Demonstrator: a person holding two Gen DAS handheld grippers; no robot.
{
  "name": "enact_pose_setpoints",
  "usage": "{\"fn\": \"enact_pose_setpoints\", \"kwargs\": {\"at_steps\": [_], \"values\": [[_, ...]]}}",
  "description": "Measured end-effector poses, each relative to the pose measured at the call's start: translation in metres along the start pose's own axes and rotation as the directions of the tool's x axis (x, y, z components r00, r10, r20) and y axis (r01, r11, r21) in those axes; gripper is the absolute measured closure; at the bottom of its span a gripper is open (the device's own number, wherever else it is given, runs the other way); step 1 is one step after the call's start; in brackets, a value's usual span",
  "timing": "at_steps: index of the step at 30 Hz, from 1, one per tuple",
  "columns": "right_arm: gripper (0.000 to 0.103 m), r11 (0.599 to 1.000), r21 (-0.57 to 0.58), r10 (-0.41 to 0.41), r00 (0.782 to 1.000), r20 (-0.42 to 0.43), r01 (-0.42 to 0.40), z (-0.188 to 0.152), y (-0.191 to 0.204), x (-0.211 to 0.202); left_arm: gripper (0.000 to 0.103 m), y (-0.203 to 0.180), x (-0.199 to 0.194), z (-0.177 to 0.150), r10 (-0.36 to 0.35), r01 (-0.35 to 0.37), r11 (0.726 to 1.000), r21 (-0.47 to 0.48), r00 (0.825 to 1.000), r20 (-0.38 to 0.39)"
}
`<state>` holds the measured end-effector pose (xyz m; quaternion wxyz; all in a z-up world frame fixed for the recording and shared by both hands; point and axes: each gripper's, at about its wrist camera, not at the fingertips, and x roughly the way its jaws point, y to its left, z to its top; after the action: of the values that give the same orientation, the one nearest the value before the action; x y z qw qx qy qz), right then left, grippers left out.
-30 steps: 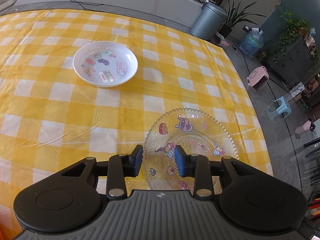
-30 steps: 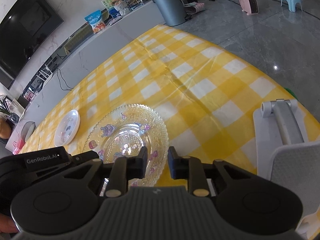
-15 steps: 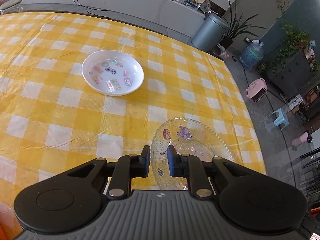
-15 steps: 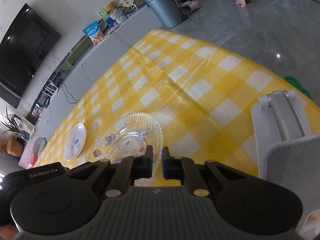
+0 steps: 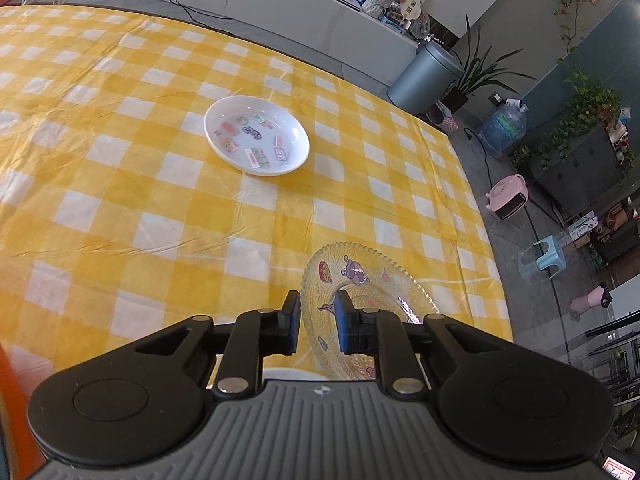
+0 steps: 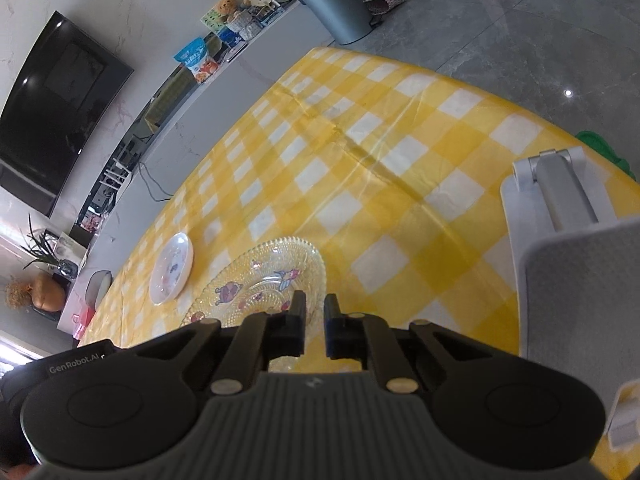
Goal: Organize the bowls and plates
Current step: 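Lift the glass plate with both grippers and carry it over the 'Fruity' plate, then lower the glass plate onto the 'Fruity' plate and open both grippers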
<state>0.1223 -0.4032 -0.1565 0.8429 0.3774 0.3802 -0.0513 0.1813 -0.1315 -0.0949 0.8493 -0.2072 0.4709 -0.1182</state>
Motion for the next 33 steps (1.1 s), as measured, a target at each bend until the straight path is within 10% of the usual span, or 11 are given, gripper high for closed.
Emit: {"fn": "enact_pose_setpoints", "kwargs": {"at_steps": [13,33], "values": [[0.096,0.996,-0.018,0.082,0.996,-0.031,-0.083,-0.016,0.004,-0.044,0.085,0.005,-0.05,-0.032,0.015,-0.015,1.0,0.009,1.0,0.016],[0.094,0.946,-0.324,-0.081,0.986,-0.145,0.03,-0.051,0.046,-0.049,0.085,0.022,-0.08,-0.079,0.143,-0.143,0.99,0.011,0.989,0.033]]}}
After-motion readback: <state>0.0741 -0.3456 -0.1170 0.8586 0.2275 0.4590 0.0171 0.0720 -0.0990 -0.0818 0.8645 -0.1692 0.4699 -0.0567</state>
